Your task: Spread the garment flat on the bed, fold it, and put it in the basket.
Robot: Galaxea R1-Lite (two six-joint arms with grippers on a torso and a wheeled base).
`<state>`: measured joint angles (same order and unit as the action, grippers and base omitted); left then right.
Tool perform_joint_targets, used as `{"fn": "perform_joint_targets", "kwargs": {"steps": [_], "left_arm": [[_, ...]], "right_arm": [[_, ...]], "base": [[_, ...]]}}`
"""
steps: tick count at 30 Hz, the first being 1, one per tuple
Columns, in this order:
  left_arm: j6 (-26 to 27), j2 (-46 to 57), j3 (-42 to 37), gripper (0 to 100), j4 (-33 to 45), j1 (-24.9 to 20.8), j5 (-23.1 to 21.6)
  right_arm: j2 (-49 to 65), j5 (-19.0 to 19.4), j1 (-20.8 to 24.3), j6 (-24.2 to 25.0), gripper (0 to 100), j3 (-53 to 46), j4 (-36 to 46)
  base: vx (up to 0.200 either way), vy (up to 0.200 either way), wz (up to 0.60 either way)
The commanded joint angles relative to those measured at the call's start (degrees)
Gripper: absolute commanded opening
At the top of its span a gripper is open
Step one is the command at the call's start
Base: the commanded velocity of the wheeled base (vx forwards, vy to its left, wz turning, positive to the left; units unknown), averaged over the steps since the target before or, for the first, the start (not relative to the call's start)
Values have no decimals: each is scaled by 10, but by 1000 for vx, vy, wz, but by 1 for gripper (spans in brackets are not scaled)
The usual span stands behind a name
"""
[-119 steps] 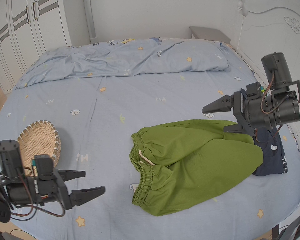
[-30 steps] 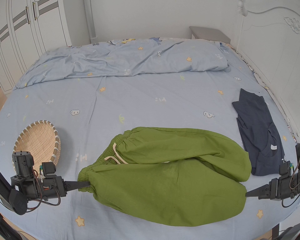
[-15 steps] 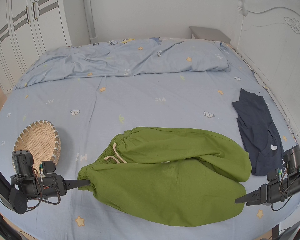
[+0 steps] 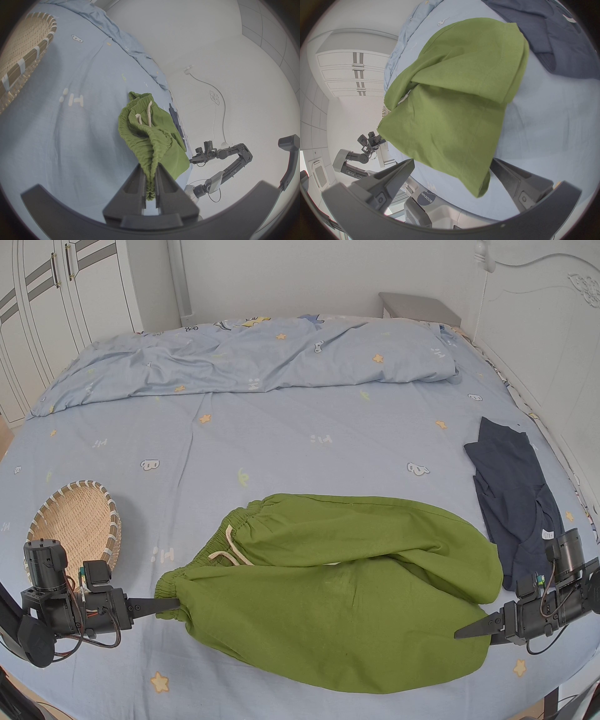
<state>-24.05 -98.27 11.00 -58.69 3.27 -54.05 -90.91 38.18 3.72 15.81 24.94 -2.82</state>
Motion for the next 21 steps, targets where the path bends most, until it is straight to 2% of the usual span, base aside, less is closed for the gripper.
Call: {"fn": "perform_joint_targets", "kwargs": {"steps": [1,2,12,21], "left_arm": [[0,-1,1,0,0,1,0],[0,-1,2,0,0,1,0],[3,-7,3,0,-2,4,0],[3,-46,-3,0,-44,9,0]], "right_arm": [[-49,6,-2,0,100,6,-25],[-56,6,-2,0,0,8,-34],[-66,10,-20,4,0,55,-95],[-132,45,-42,-6,0,147,-105]], "base": [[0,0,0],[0,0,0],[0,0,0],[0,0,0]]}}
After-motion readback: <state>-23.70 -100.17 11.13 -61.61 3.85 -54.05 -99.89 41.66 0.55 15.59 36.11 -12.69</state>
